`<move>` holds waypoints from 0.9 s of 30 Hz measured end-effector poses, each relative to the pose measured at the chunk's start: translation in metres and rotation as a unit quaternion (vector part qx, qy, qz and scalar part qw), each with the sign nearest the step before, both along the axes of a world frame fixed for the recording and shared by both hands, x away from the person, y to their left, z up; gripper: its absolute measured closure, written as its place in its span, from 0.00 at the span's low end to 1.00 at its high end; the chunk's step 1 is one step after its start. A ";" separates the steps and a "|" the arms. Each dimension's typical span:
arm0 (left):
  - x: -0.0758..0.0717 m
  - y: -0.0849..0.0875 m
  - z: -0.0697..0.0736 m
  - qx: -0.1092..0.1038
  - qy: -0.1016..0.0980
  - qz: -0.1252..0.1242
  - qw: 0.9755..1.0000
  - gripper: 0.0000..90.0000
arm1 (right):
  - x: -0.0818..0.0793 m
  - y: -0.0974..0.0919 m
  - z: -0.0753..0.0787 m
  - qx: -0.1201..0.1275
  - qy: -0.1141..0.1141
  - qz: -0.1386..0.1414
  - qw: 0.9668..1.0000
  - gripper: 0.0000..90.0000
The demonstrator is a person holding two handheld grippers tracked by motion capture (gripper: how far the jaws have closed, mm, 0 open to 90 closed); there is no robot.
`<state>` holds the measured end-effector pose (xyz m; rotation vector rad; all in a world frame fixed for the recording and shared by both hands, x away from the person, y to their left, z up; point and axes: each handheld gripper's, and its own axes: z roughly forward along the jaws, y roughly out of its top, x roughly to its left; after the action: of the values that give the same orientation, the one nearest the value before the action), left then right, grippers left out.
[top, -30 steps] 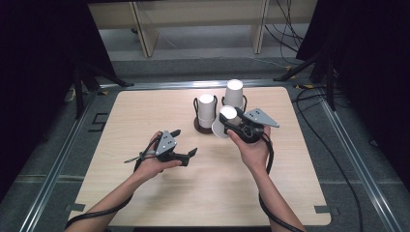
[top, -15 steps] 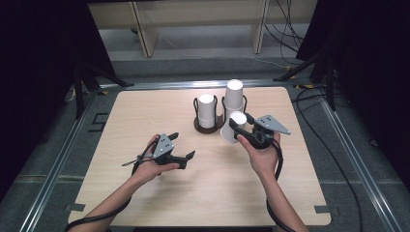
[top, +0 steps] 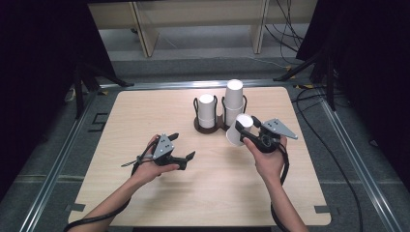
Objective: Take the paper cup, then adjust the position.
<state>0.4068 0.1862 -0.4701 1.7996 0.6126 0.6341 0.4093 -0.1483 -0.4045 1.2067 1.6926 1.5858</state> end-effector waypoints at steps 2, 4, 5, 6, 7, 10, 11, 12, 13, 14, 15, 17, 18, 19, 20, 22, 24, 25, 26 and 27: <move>-0.001 0.000 0.000 0.002 0.000 0.001 1.000 0.07 | 0.000 -0.001 0.000 -0.002 -0.001 -0.003 1.000 0.41; -0.002 -0.002 -0.001 0.006 0.004 0.002 1.000 0.07 | 0.000 -0.001 -0.001 0.000 0.000 -0.002 1.000 0.41; -0.002 -0.002 -0.001 0.006 0.004 0.002 1.000 0.07 | 0.000 -0.001 -0.001 0.000 0.000 -0.002 1.000 0.41; -0.002 -0.003 -0.001 0.006 0.005 0.002 1.000 0.07 | 0.001 0.000 -0.001 -0.001 -0.001 -0.001 1.000 0.41; -0.002 -0.004 -0.002 0.001 0.004 0.000 1.000 0.07 | 0.000 0.001 -0.001 0.003 0.004 -0.001 1.000 0.41; -0.004 -0.008 -0.001 0.007 0.005 -0.004 1.000 0.07 | 0.001 0.001 -0.003 0.005 0.003 0.002 1.000 0.41; -0.004 -0.009 -0.001 0.008 0.005 -0.007 1.000 0.07 | 0.001 0.002 -0.003 0.008 0.005 0.003 1.000 0.41; -0.005 -0.010 -0.001 0.009 0.006 -0.011 1.000 0.07 | 0.001 0.001 -0.003 0.008 0.003 0.004 1.000 0.41; -0.005 -0.012 -0.001 0.007 0.006 -0.013 1.000 0.07 | 0.001 0.001 -0.003 0.008 0.005 0.004 1.000 0.41; -0.005 -0.014 -0.001 0.002 0.004 -0.016 1.000 0.07 | 0.003 0.002 -0.005 0.013 0.013 0.004 1.000 0.41; -0.005 -0.015 -0.001 0.007 0.007 -0.017 1.000 0.07 | 0.003 0.002 -0.005 0.013 0.013 0.004 1.000 0.41; -0.004 -0.019 0.000 0.006 0.006 -0.020 1.000 0.07 | 0.005 0.001 -0.007 0.014 0.019 0.006 1.000 0.41; -0.004 -0.019 0.000 0.006 0.006 -0.020 1.000 0.07 | 0.005 0.001 -0.007 0.014 0.019 0.006 1.000 0.41; -0.004 -0.021 0.000 0.000 0.004 -0.021 1.000 0.07 | 0.006 0.002 -0.008 0.023 0.020 0.010 0.999 0.41; -0.004 -0.021 0.001 0.006 0.005 -0.021 1.000 0.07 | 0.006 0.002 -0.009 0.021 0.020 0.007 1.000 0.41; -0.003 -0.025 0.000 0.001 0.006 -0.026 1.000 0.07 | 0.008 0.001 -0.010 0.033 0.024 0.012 0.999 0.41; -0.003 -0.026 0.000 0.000 0.005 -0.028 1.000 0.07 | 0.008 0.001 -0.011 0.042 0.038 0.009 0.998 0.41; -0.003 -0.027 0.001 0.007 0.008 -0.032 0.999 0.07 | 0.009 -0.001 -0.012 0.039 0.035 0.007 0.999 0.41; -0.003 -0.027 0.001 0.007 0.008 -0.032 0.999 0.07 | 0.009 -0.001 -0.012 0.039 0.035 0.007 0.999 0.41; -0.002 -0.029 0.001 0.004 0.007 -0.035 0.999 0.07 | 0.009 0.000 -0.012 0.052 0.045 0.011 0.998 0.41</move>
<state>0.4047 0.1571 -0.4694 1.8272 0.5552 0.5779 0.4181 -0.1485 -0.4166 1.3331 1.7021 1.6740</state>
